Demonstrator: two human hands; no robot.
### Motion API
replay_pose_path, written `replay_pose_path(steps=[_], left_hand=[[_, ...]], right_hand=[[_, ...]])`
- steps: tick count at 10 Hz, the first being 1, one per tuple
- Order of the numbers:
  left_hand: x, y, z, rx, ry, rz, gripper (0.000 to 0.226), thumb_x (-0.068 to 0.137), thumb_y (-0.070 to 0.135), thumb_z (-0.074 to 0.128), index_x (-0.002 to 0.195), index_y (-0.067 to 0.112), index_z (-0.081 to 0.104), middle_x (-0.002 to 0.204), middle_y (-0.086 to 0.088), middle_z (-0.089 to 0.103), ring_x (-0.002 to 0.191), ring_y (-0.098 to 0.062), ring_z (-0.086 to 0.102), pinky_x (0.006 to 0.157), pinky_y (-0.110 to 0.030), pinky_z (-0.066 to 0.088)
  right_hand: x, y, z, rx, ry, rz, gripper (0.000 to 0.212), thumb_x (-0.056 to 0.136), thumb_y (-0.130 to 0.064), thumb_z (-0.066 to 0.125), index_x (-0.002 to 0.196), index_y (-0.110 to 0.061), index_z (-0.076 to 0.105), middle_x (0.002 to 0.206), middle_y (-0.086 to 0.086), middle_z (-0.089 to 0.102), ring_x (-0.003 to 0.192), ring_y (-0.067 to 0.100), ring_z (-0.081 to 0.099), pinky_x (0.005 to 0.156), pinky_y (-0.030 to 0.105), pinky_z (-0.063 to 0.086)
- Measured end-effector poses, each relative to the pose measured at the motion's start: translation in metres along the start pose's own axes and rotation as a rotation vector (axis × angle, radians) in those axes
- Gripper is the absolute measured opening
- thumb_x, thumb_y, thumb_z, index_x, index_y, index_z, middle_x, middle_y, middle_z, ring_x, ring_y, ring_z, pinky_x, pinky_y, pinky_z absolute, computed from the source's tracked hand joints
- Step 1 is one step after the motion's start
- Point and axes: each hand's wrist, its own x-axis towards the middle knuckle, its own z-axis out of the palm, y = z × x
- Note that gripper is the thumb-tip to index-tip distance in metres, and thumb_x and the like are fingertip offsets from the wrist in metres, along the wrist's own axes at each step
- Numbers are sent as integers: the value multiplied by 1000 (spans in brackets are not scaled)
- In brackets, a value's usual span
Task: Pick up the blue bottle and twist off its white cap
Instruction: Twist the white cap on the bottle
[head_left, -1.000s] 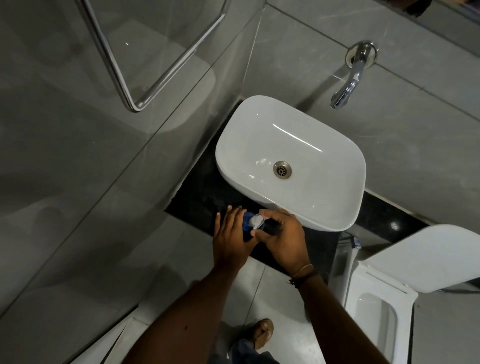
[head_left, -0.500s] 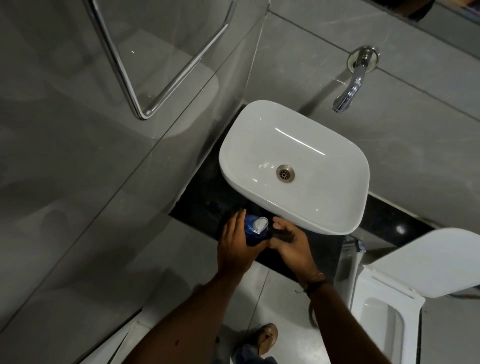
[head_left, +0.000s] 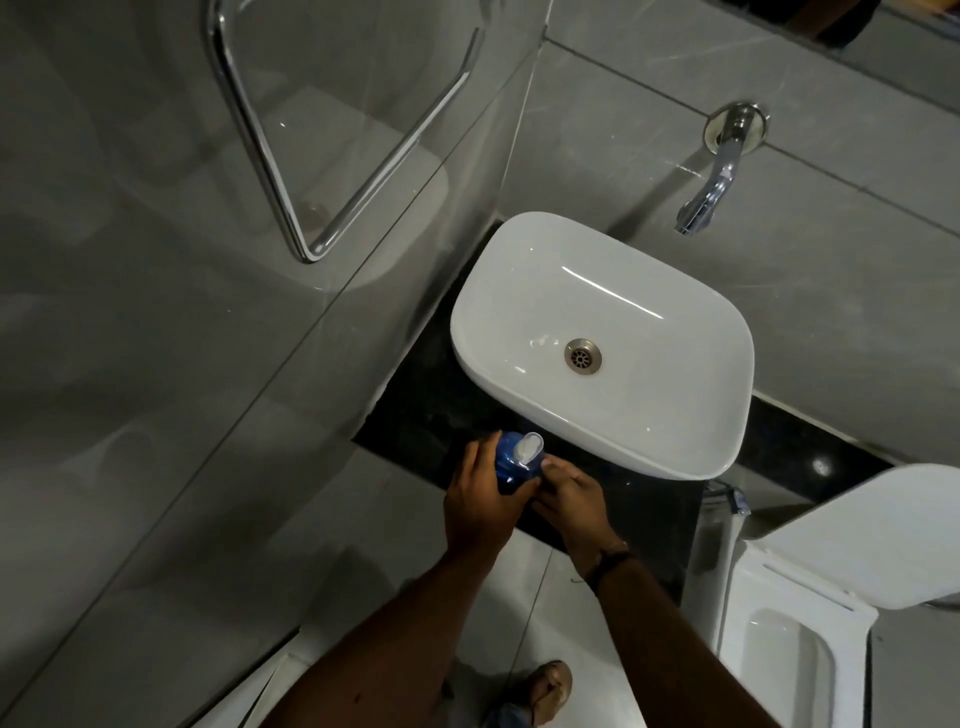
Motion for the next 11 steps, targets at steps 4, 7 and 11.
replay_pose_path(steps=[4, 7, 11], left_hand=[[63, -33, -75, -17, 161, -34, 82, 74, 38, 89, 144, 16, 53, 139, -6, 60, 126, -25, 59, 97, -39, 54], [73, -51, -95, -5, 187, -51, 74, 73, 34, 88, 139, 20, 58, 131, -2, 65, 122, -23, 62, 96, -41, 55], [68, -60, -91, 59, 163, -116, 102, 64, 45, 91, 151, 19, 43, 149, -5, 54, 137, -27, 51, 107, -44, 49]], right_hand=[[19, -41, 111, -13, -104, -26, 19, 106, -18, 57, 113, -11, 73, 91, 21, 68, 76, 15, 63, 68, 22, 55], [25, -38, 144, -42, -106, 9, 12, 105, -17, 57, 108, -14, 69, 75, 4, 63, 67, 12, 59, 64, 22, 52], [26, -28, 144, 0, -73, 24, 28, 103, -19, 62, 129, -9, 66, 100, 13, 69, 72, 17, 63, 66, 31, 52]])
